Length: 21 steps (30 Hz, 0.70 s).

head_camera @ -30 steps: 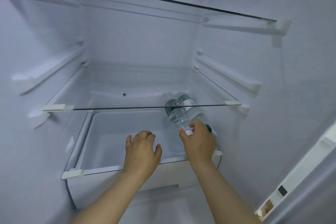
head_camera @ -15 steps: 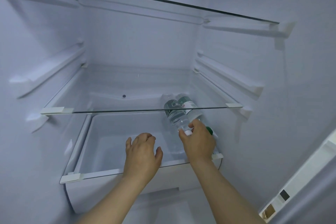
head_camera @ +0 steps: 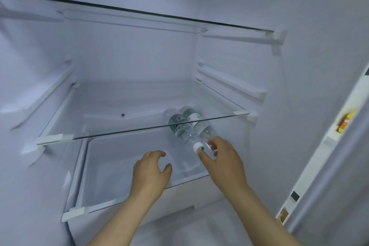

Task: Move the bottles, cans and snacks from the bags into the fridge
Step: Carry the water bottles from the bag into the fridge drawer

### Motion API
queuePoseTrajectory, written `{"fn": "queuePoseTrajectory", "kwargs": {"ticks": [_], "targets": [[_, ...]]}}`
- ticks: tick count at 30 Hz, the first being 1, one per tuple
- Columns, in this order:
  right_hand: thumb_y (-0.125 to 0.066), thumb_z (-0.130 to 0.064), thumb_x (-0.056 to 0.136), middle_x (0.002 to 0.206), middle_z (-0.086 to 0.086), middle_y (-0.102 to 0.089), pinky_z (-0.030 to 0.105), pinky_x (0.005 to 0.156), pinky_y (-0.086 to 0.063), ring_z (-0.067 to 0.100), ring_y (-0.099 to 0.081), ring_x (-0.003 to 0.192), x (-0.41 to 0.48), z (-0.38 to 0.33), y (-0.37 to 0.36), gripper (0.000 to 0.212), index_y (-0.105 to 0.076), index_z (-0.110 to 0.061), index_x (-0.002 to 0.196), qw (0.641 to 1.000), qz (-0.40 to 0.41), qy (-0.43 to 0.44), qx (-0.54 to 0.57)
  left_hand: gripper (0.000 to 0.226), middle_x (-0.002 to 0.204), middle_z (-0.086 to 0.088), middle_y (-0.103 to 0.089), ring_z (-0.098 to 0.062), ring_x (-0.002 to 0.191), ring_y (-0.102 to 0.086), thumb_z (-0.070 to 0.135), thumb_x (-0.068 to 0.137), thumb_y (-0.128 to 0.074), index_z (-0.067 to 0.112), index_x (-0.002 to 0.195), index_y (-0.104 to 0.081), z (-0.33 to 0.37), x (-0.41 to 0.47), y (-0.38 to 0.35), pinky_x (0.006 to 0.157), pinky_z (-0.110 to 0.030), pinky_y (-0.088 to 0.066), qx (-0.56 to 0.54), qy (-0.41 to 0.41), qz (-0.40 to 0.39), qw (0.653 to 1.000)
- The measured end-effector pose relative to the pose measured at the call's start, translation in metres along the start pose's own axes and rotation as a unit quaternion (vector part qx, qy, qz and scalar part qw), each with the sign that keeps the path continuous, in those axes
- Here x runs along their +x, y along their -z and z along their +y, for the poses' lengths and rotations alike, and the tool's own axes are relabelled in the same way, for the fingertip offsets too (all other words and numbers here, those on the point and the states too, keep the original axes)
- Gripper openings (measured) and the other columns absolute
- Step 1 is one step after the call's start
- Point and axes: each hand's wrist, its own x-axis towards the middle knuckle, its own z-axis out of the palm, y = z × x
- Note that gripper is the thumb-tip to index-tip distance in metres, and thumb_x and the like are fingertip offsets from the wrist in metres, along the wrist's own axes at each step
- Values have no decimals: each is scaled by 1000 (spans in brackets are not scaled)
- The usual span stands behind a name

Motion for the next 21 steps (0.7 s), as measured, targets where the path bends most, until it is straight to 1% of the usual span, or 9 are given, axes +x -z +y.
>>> {"fn": "queuePoseTrajectory", "kwargs": {"ticks": [2,5,6,9,13,15,17,19,21], "targets": [[-61,-42,88,107,-9,-58,26,77,-44,7,-54,93,-14,-4,24,30,-56,-26,113,1000,-5,9,-9,36,129,4,-54,-12,111,-53,26,90,-60,22,125,-56,10,-4,10,89,-20,-36,-46,-27,4,999],[-65,-34,87,104,-12,-59,29,83,-50,5,-56,92,-33,-9,63,26,-57,-29,111,1000,-9,19,-4,35,122,8,-56,-6,98,-53,26,88,-62,24,122,-58,37,-11,19,83,-17,-34,-71,-91,-4,993],[-66,-33,87,104,-15,-59,29,84,-51,3,-57,93,-40,-11,76,26,-57,-31,112,1000,-9,21,-4,34,121,9,-55,-5,97,-53,26,87,-63,25,121,-58,49,-14,21,82,-16,-33,-77,-114,-8,991],[-67,-32,87,103,-22,-57,20,83,-50,-2,-56,95,-62,-15,113,32,-57,-33,118,999,22,30,-35,32,118,11,-56,-6,106,-53,23,86,-63,25,118,-60,84,-26,26,80,-12,-32,-100,-199,-17,975],[-68,-32,83,98,-26,-58,18,76,-50,-3,-57,92,-92,-22,163,34,-61,-35,116,988,88,60,-111,34,114,11,-57,-1,102,-48,23,85,-64,22,118,-61,122,-43,32,83,-10,-32,-112,-294,-26,949],[-67,-36,82,95,-32,-52,13,72,-44,-11,-52,92,-108,-20,187,34,-60,-37,115,979,108,62,-161,34,111,13,-56,0,99,-48,25,85,-64,22,118,-62,139,-54,34,83,-12,-34,-120,-327,-34,937],[-67,-37,82,94,-34,-49,11,73,-38,-18,-49,88,-126,-15,209,34,-59,-37,115,973,113,49,-197,34,109,18,-51,1,100,-47,26,86,-64,24,119,-61,158,-68,35,80,-7,-33,-129,-353,-50,925],[-64,-39,84,98,-30,-51,16,76,-40,-11,-49,81,-147,-8,230,34,-59,-36,117,966,123,32,-224,35,110,22,-49,5,103,-44,26,87,-63,26,121,-59,178,-86,33,82,2,-28,-141,-384,-79,909],[-63,-40,85,103,-27,-54,21,76,-43,-6,-46,84,-169,-1,250,34,-58,-35,119,957,141,11,-253,36,110,25,-48,9,105,-43,29,87,-63,29,122,-58,201,-107,30,84,6,-26,-158,-415,-103,890]]}}
